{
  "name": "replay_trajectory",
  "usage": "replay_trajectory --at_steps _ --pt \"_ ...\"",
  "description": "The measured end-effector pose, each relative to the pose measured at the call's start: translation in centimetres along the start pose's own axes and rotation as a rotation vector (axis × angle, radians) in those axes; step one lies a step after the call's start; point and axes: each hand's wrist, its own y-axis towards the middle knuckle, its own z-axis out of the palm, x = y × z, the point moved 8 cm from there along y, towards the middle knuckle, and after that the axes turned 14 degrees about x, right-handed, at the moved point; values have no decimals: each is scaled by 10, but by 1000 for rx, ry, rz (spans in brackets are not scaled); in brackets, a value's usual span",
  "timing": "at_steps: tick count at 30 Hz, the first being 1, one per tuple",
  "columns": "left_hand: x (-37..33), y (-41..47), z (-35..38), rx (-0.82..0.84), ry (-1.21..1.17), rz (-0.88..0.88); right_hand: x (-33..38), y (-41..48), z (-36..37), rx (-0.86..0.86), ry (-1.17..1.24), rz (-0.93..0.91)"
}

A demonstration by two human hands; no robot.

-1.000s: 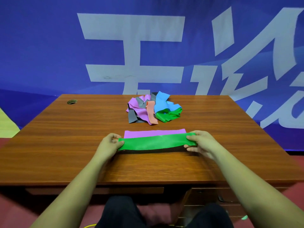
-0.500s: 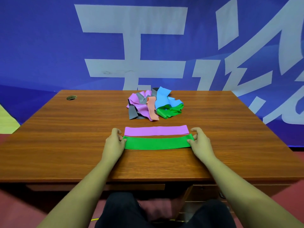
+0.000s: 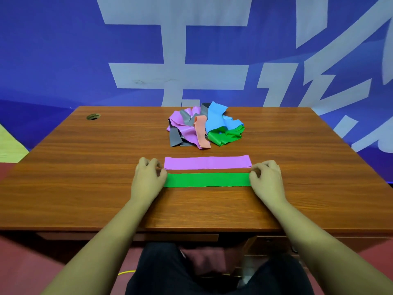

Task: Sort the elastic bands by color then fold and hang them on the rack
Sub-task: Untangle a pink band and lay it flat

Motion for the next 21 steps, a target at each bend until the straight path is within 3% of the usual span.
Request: replay_trajectory --at_steps 7,13,17,21 --pt "-70 63 2 50 -6 150 57 70 5 171 21 -68" --pt "-99 114 35 163 175 316 110 112 55 362 -63 -233" --pt "-96 137 55 270 196 414 116 135 80 374 -95 -270" --pt "-92 148 65 239 157 455 113 150 89 304 -123 -325"
